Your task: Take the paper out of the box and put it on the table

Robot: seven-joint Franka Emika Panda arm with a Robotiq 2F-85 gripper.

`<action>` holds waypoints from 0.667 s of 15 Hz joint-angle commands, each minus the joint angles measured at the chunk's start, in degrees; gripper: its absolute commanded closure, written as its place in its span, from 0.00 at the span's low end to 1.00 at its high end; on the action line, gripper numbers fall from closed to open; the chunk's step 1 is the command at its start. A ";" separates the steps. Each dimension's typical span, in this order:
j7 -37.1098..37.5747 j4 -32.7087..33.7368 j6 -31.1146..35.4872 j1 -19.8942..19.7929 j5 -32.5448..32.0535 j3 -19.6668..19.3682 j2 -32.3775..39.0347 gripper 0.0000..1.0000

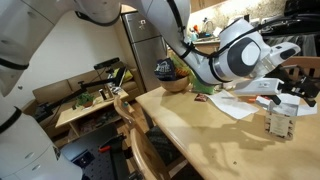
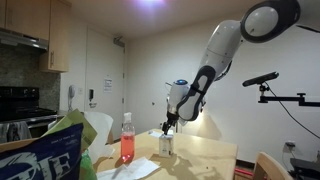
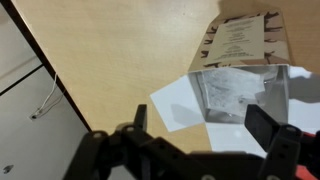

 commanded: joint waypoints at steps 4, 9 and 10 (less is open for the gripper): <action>0.91 -1.84 1.76 2.48 -0.31 -2.66 -1.84 0.00; -0.51 -2.71 4.25 3.12 0.02 -2.53 -3.49 0.00; -0.86 -2.34 3.66 2.61 0.23 -1.47 -3.49 0.00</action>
